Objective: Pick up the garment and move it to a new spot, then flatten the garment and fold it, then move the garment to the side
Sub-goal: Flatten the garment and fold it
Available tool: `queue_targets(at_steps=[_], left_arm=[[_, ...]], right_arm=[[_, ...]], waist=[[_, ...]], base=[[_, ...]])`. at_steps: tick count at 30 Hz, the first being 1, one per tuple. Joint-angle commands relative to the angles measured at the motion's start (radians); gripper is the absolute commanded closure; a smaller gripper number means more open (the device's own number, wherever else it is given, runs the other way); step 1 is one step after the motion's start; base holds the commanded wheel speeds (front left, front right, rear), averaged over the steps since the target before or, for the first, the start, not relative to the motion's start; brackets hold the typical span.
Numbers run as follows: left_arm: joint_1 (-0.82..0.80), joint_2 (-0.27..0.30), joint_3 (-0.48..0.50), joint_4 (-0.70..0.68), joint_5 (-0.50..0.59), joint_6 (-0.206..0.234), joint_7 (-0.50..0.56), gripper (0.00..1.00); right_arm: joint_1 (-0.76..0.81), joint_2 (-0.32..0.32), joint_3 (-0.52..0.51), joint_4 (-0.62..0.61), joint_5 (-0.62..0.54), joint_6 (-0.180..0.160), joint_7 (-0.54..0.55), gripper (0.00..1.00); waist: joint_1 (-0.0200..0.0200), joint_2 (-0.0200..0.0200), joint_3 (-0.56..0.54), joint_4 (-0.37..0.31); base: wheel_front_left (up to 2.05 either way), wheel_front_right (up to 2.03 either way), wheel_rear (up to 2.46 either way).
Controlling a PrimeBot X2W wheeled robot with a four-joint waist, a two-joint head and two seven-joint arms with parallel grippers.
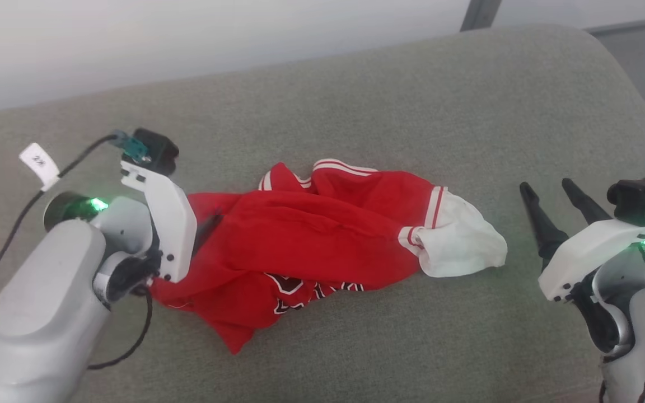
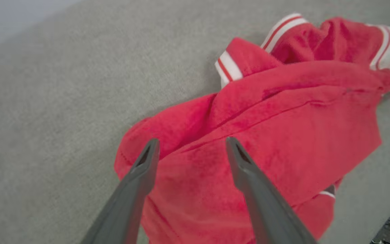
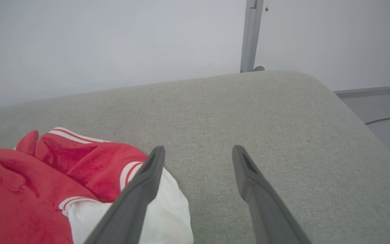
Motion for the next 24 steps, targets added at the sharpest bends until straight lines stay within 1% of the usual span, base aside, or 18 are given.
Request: queue_targets(at_steps=[1,3,5,7,10,14,15,16,17,20,24], left_arm=[[-0.013,0.003,-0.010,0.006,0.009,0.010,0.027,0.00],[-0.013,0.003,-0.026,0.021,0.007,0.028,0.082,0.00],[-0.022,0.011,-0.043,0.021,0.023,0.034,0.110,0.00],[-0.014,0.006,-0.058,0.034,0.025,0.038,0.134,0.00],[-0.012,-0.001,-0.078,0.058,0.033,0.032,0.137,0.00],[-0.012,-0.009,-0.107,0.110,0.053,0.015,0.108,0.00],[-0.013,-0.012,-0.114,0.126,0.051,0.010,0.106,0.15],[-0.013,-0.013,-0.125,0.143,0.049,0.005,0.109,0.80],[-0.013,-0.013,-0.131,0.158,0.045,0.000,0.113,1.00],[-0.026,-0.015,-0.144,0.180,0.034,-0.010,0.113,1.00],[-0.055,-0.020,-0.147,0.170,0.005,-0.016,0.105,1.00]], right_arm=[[0.003,0.006,0.000,0.004,-0.003,0.000,-0.009,0.00],[0.001,0.013,0.001,0.007,0.000,0.000,-0.013,0.00],[-0.005,0.021,0.000,0.013,0.004,0.000,-0.017,0.00],[-0.012,0.028,0.002,0.018,0.003,0.000,-0.022,0.00],[-0.021,0.038,0.008,0.028,0.005,0.000,-0.032,0.00],[-0.041,0.052,0.019,0.038,0.009,0.000,-0.044,0.00],[-0.044,0.054,0.020,0.041,0.009,0.000,-0.047,0.00],[-0.048,0.056,0.021,0.044,0.010,0.000,-0.050,0.00],[-0.052,0.056,0.023,0.046,0.010,0.000,-0.051,0.00],[-0.060,0.053,0.024,0.054,0.008,0.000,-0.059,0.00],[-0.064,0.046,0.013,0.059,-0.002,0.000,-0.067,0.00]], waist=[[0.0000,0.0000,0.013,-0.011],[0.0000,0.0000,0.020,-0.015],[0.0000,0.0000,0.029,-0.018],[0.0000,0.0000,0.036,-0.019],[0.0000,0.0000,0.048,-0.021],[0.0000,0.0000,0.064,-0.021],[0.0000,0.0000,0.067,-0.020],[0.0000,0.0000,0.069,-0.019],[0.0000,0.0000,0.070,-0.017],[0.0000,0.0000,0.073,-0.010],[0.0000,0.0000,0.067,0.008]], base=[[0.00,0.00,0.00],[0.00,0.00,0.00],[0.00,0.00,0.00],[0.00,0.00,0.00],[0.00,0.00,0.00],[0.00,0.00,0.00],[0.00,0.00,0.00],[0.00,0.00,0.00],[0.00,0.00,0.00],[0.00,0.00,0.00],[0.00,0.00,0.00]])
